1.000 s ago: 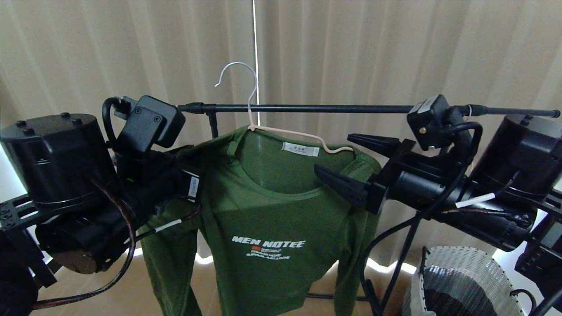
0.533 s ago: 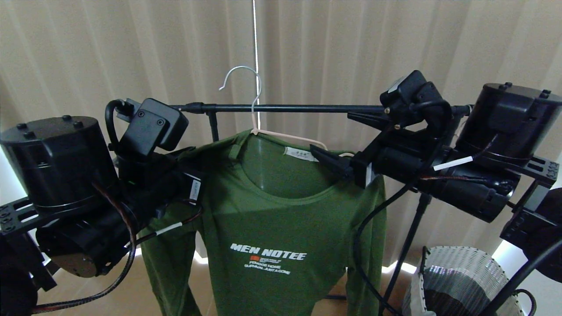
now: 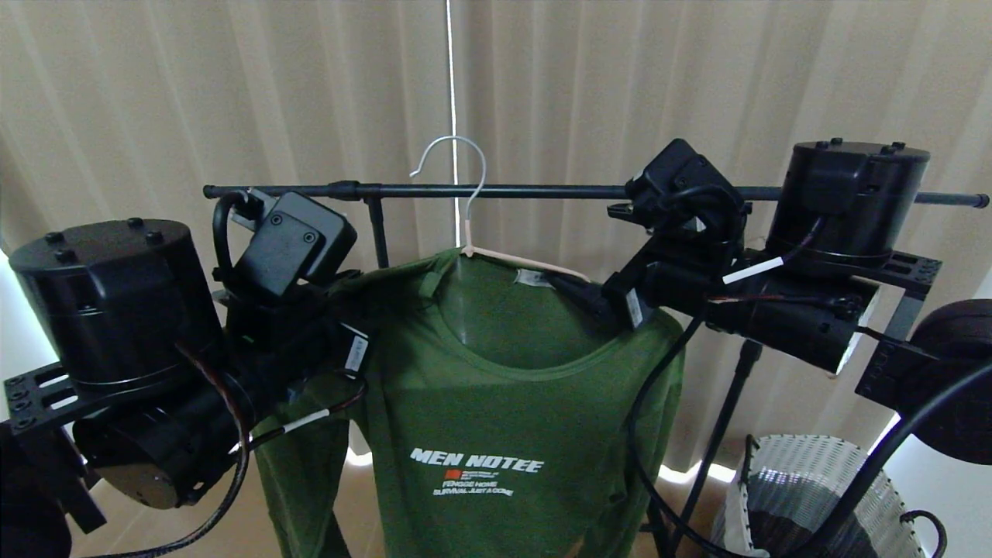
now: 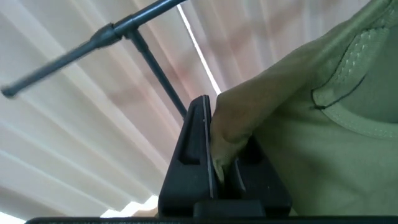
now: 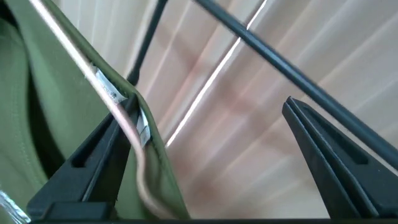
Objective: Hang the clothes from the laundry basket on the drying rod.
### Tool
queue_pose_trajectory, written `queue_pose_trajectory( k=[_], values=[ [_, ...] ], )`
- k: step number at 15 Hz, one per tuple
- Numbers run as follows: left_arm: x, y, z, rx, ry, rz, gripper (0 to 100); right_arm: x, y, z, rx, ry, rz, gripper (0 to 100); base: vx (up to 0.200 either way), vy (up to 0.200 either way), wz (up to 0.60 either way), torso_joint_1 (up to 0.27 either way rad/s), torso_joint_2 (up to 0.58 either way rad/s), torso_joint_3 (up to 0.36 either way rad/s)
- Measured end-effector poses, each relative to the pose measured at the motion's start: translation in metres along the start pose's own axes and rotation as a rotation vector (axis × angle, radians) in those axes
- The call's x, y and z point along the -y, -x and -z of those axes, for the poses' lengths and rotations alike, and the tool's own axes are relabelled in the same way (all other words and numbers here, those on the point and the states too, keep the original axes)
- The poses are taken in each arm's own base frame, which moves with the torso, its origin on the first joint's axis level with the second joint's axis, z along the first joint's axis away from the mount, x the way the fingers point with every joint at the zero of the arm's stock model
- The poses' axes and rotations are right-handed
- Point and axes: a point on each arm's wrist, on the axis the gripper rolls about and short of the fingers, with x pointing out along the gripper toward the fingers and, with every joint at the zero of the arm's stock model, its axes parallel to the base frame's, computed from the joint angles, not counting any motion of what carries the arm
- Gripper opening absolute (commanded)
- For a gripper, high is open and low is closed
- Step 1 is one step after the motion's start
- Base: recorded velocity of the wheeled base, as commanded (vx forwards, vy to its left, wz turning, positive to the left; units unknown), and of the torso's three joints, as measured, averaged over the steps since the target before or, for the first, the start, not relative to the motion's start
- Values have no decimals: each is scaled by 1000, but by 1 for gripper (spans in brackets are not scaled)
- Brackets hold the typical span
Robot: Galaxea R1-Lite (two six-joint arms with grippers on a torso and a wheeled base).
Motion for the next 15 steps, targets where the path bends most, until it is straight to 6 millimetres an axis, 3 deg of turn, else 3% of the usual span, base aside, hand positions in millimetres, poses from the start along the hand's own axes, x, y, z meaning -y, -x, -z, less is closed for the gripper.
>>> queue_pose_trajectory(
  k=[4,5,15],
  values=[
    [1,1,0,18,-9,-1,0,-4,-7,0,-6,6,-2,100,0,0,0,0,0,0],
    [2,2,1,19,-9,0,0,-6,-8,1,-9,6,-5,0,0,0,0,0,0,0],
    [3,4,-1,63,14,-2,0,-8,-12,4,-14,4,-12,0,0,0,0,0,0,0]
  ],
)
